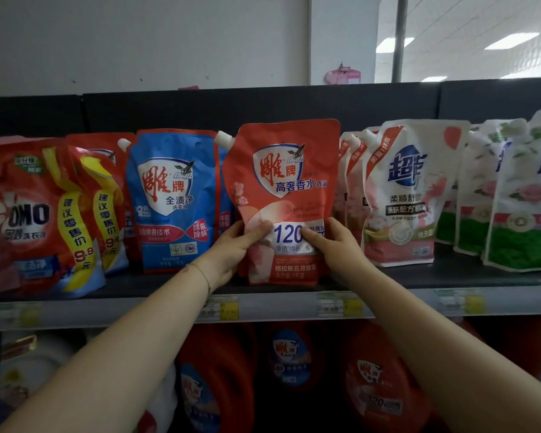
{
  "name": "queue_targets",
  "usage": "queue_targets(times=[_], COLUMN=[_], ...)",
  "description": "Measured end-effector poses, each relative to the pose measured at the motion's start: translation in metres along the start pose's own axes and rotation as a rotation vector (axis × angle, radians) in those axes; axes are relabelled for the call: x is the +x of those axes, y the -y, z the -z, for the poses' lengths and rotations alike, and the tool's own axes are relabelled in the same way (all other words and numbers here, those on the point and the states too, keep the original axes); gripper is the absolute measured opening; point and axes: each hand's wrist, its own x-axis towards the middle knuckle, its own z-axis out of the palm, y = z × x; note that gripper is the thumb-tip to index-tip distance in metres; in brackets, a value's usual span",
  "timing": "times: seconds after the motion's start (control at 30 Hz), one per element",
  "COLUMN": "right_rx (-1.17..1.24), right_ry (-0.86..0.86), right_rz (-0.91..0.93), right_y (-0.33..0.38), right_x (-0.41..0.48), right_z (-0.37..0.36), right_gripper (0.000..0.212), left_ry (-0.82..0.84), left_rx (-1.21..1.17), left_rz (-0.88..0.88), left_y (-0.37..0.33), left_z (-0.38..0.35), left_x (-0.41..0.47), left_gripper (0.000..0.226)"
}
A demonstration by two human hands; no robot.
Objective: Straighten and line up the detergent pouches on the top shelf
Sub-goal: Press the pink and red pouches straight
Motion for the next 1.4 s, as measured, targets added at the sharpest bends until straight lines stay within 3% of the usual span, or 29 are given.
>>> queue_targets(times=[0.13, 0.3, 0.4, 0.47, 0.5, 0.6, 0.73, 0.8, 0.97, 1.13, 1.23, 1.33, 1.4], right_rx=[0.042, 0.052, 0.028, 0.064, 0.090, 0.133, 0.166, 0.178, 0.153, 0.158, 0.170, 0.165, 0.158], right_ry=[0.009, -0.088, -0.168, -0.145, -0.126, -0.099, -0.062, -0.035, -0.050, -0.092, -0.109, -0.124, -0.151], right_rz=[0.000, 0.030, 0.057, 0.019, -0.014, -0.085, -0.067, -0.073, -0.062, -0.039, -0.031, -0.017, 0.001], right_y=[-0.002, -0.005, -0.005, -0.002, 0.000, 0.007, 0.004, 0.001, -0.006, -0.008, -0.009, -0.007, -0.006], right_x=[0.001, 0.002, 0.003, 0.004, 0.005, 0.008, 0.010, 0.012, 0.016, 0.017, 0.017, 0.015, 0.013], right_z=[0.009, 0.019, 0.015, 0.012, 0.010, 0.006, 0.006, 0.007, 0.008, 0.006, 0.006, 0.005, 0.005], right_gripper=[0.027, 0.024, 0.054, 0.083, 0.088, 0.081, 0.055, 0.050, 0.060, 0.056, 0.054, 0.052, 0.061], left_ry=[-0.041, -0.166, -0.307, -0.306, -0.272, -0.206, -0.219, -0.220, -0.244, -0.233, -0.199, -0.240, -0.255], left_rx=[0.009, -0.006, -0.003, 0.000, -0.006, -0.013, 0.025, 0.073, 0.095, 0.098, 0.166, 0.210, 0.226], left_rz=[0.006, -0.046, -0.093, -0.070, -0.047, -0.005, -0.048, -0.056, -0.086, -0.070, -0.077, -0.095, -0.093], left_y=[-0.001, 0.001, 0.009, 0.011, 0.011, 0.010, 0.013, 0.015, 0.015, 0.014, 0.014, 0.015, 0.016], left_z=[-0.008, -0.026, -0.028, -0.028, -0.029, -0.030, -0.029, -0.028, -0.027, -0.027, -0.026, -0.027, -0.027], left_x=[0.002, 0.005, 0.008, 0.009, 0.008, 0.010, 0.016, 0.018, 0.016, 0.014, 0.016, 0.016, 0.016], left_gripper=[0.074, 0.037, 0.077, 0.108, 0.115, 0.126, 0.147, 0.148, 0.145, 0.115, 0.116, 0.100, 0.104])
